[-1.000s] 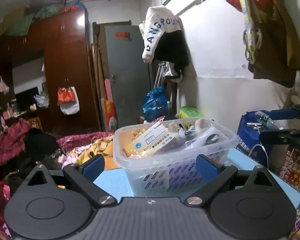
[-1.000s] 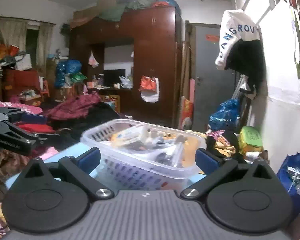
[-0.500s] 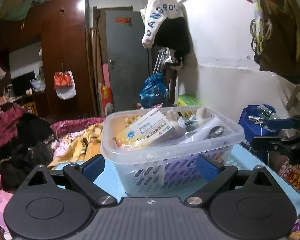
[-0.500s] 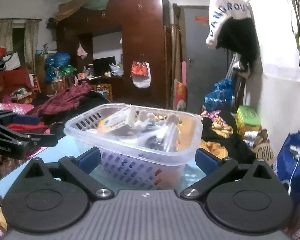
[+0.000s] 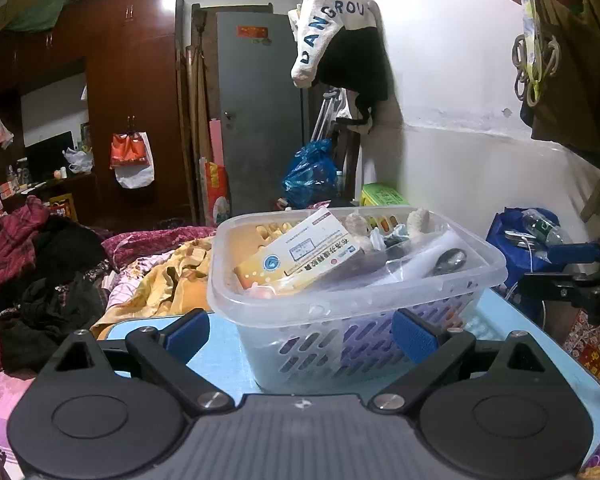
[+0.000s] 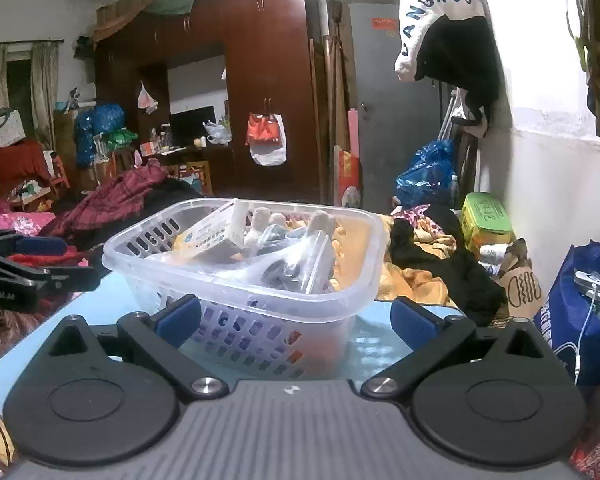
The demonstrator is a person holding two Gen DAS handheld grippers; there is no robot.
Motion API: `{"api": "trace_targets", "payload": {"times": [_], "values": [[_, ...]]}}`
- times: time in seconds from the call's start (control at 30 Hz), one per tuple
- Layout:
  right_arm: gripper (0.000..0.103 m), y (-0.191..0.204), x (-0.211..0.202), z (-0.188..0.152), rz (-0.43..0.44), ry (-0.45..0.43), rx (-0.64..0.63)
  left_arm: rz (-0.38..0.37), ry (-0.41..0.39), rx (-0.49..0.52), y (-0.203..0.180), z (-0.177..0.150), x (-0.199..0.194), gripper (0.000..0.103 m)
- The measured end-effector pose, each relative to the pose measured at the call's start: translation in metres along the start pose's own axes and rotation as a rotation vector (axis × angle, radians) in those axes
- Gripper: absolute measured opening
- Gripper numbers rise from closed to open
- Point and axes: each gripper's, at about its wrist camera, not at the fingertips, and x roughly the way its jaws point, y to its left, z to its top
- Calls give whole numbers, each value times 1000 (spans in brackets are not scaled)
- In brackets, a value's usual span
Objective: Organize objects
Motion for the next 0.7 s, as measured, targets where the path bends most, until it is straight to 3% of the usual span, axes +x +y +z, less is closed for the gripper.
{"api": "trace_targets", "payload": {"times": [0.7], "values": [[103,6,2,2,-1,1,-22,-2,7,18,-7,1,3,99]]}}
